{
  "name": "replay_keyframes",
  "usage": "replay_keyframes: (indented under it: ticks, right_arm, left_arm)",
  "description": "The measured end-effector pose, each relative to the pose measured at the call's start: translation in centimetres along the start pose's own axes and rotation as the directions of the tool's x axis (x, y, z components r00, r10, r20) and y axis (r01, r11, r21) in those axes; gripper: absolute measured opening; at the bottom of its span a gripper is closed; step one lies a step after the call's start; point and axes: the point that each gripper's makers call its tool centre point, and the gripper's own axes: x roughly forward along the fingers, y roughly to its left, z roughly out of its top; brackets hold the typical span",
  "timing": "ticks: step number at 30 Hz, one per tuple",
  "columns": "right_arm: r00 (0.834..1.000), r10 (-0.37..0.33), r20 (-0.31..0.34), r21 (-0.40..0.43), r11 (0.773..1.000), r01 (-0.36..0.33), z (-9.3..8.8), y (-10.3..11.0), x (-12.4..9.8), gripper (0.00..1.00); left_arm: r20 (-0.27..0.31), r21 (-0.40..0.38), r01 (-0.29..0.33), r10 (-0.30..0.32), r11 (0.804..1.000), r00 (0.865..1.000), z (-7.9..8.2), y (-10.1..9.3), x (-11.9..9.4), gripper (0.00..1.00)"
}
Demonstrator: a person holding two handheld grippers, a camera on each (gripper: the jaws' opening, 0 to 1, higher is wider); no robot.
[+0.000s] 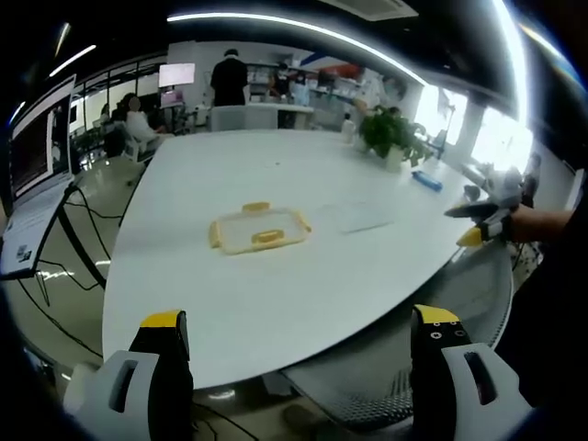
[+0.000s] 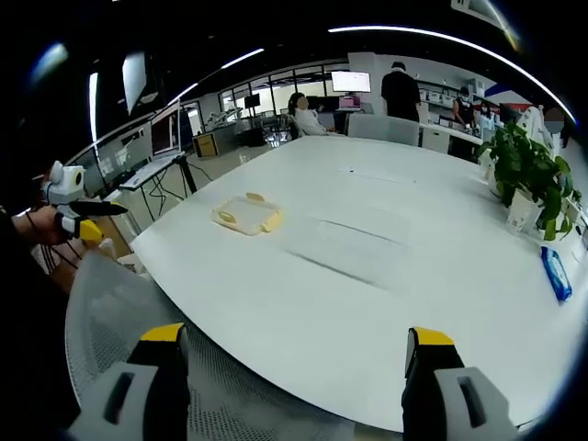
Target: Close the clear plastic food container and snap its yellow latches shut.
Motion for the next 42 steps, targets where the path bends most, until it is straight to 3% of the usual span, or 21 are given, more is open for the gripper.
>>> replay_keyframes:
  ticks: [13, 17, 42]
  right_arm:
    - [1.000, 0.004, 0.003, -0.004, 1.000, -0.004, 0.3, 0.1, 0.2, 1.00]
    - [1.000, 0.017, 0.025, 0.068, 0.998, -0.019, 0.7, 0.2, 0.3, 0.97]
    - [0.999, 0.016, 0.030, 0.016, 1.000, -0.016, 1.7, 0.6, 1.1, 1.00]
  left_arm:
    - [-0.003, -0.006, 0.000, 0.000, 1.000, 1.000, -0.2, 0.1, 0.2, 0.99]
    - [-0.006, -0.002, 0.001, -0.001, 1.000, 1.000, -0.3, 0.1, 0.3, 0.99]
    - [-0.019, -0.007, -0.003, 0.003, 1.000, 1.000, -0.4, 1.2, 0.9, 0.99]
